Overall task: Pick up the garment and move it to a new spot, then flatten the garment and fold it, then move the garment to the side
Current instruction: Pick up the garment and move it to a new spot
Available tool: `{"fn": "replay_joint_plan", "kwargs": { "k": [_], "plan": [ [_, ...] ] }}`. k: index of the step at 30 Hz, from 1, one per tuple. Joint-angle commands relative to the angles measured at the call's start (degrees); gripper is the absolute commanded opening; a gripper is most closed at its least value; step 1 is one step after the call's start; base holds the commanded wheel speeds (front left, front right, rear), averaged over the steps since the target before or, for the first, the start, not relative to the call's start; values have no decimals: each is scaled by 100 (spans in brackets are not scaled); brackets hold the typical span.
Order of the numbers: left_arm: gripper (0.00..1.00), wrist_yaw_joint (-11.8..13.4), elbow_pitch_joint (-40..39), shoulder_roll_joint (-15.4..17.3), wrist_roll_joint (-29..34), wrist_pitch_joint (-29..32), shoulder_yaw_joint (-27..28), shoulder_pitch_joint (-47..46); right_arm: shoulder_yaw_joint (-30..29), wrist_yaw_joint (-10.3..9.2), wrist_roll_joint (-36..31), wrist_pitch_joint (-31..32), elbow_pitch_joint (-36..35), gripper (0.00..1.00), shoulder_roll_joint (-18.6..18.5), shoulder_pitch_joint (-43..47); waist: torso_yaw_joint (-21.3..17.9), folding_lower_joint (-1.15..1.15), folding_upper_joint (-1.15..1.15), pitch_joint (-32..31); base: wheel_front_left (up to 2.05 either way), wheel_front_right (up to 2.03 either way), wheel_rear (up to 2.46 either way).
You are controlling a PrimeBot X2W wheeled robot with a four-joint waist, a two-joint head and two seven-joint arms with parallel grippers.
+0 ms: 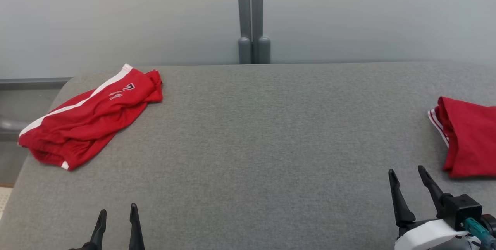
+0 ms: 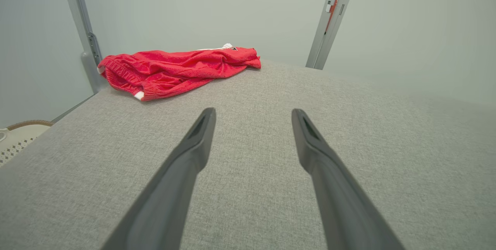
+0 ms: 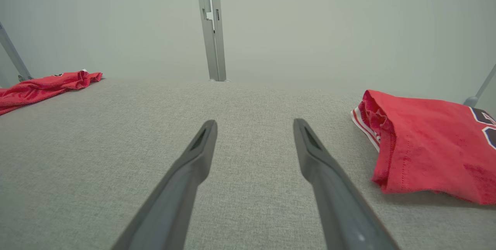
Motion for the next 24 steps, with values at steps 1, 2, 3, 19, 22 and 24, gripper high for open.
{"fn": "replay_joint_plan", "kwargs": {
  "k": [1, 2, 3, 19, 22, 24],
  "plan": [
    [100, -1, -6, 21, 16, -16, 29, -36, 41, -4, -10, -14, 1, 100, 37, 71, 532, 0, 0, -79, 0, 0, 0],
    [100, -6, -10, 21, 37, -16, 61, -15, 95, -4, -6, -14, 16, 100, 57, 66, 682, 0, 0, -94, 0, 0, 0],
    [100, -22, -16, 21, 61, -16, 87, 3, 124, -4, 3, -14, 29, 100, 72, 49, 836, 0, 0, -103, 0, 0, 0],
    [100, -107, -267, 21, 96, -16, 204, -36, 420, -4, 57, -14, 101, 100, 154, -54, 1435, 0, 0, 52, 0, 0, 0],
    [100, -205, -202, 21, 111, -15, 113, -274, 449, -4, 76, -14, 30, 100, 91, -148, 1346, 0, 0, 305, 0, 0, 0],
    [100, -295, -83, 20, 141, -9, 29, -622, 494, -4, 94, -14, -52, 100, -36, -375, 1249, 0, 0, 701, 0, 0, 0]
  ]
}}
